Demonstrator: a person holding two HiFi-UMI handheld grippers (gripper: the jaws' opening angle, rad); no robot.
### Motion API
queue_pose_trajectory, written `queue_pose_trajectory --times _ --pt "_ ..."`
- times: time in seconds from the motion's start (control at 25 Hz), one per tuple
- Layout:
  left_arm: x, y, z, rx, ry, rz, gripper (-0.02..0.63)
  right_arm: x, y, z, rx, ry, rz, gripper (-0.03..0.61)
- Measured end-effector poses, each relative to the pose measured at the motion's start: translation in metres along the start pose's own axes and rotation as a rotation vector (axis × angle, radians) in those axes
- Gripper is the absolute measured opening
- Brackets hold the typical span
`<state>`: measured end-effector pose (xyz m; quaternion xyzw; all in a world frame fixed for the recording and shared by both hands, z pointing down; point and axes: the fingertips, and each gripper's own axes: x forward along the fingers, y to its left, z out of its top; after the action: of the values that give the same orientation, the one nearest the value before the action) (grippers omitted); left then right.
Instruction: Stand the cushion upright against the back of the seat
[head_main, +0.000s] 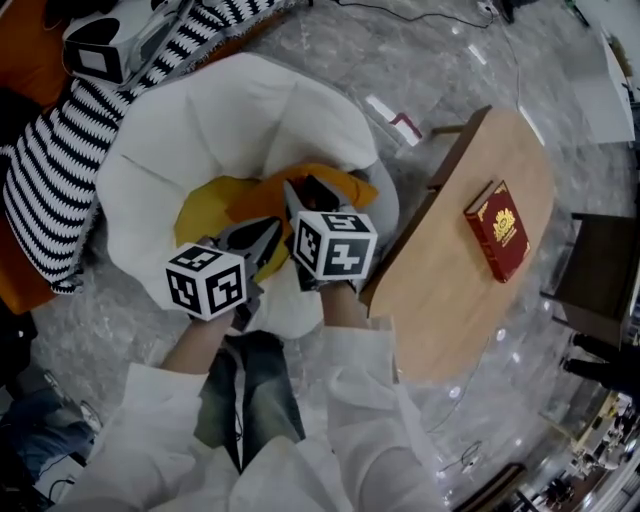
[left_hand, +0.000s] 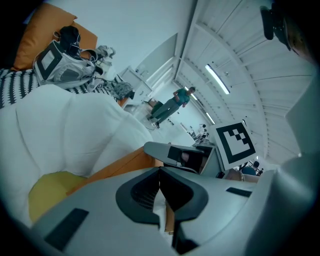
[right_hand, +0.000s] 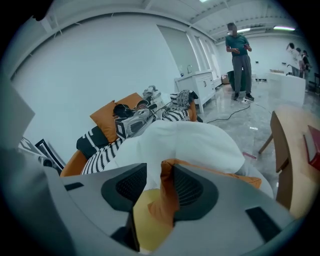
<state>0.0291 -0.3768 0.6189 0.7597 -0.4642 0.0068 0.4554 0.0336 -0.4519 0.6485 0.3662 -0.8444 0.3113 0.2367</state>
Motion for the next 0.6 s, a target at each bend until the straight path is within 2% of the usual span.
queue_pose_trajectory --times 0.28,0.6 --pt "-0.027 -0.022 0.005 0.017 0.001 -0.044 0.008 -0.038 0.027 0.004 0.012 -0.015 0.014 0.156" --pt "-0.087 -0.068 0.027 0.109 -0.006 -0.09 0.008 -0.12 0.085 0.035 0.007 -0.146 -0.01 0.156"
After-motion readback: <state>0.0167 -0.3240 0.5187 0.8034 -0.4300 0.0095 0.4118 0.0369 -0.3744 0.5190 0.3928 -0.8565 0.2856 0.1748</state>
